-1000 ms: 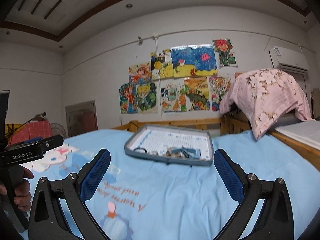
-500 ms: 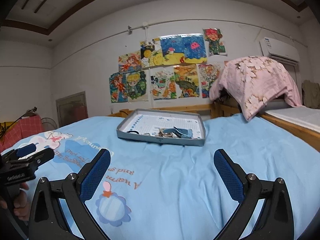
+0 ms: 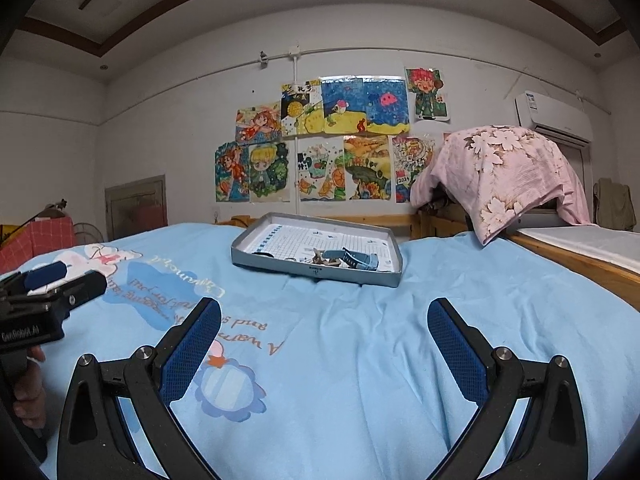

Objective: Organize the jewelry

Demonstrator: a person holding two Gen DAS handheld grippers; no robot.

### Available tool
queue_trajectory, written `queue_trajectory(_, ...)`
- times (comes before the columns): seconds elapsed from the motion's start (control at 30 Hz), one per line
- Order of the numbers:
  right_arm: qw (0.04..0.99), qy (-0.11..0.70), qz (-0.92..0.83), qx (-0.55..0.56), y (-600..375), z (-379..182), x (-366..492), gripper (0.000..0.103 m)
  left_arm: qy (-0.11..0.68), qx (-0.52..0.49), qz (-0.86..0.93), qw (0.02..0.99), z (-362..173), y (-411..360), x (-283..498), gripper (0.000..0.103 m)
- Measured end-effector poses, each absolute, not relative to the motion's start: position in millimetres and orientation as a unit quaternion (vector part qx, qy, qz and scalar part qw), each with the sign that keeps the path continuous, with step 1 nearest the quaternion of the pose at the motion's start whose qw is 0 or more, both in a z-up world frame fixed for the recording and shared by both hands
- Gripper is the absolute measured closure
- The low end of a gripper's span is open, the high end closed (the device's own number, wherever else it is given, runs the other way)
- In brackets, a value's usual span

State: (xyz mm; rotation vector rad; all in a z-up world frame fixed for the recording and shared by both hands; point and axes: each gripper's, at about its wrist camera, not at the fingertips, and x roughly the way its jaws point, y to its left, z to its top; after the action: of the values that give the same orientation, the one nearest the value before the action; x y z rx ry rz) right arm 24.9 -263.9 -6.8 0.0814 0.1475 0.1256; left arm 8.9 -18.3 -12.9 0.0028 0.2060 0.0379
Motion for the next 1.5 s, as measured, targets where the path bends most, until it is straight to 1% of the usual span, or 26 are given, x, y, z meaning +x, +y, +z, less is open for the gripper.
queue_trajectory(1.5, 0.994, 0.077, 0.067, 0.039, -263.3, -6.2, 23.0, 0.001, 0.098, 0.004, 0.012, 0.995, -9.5, -20.8, 3.8, 0.000)
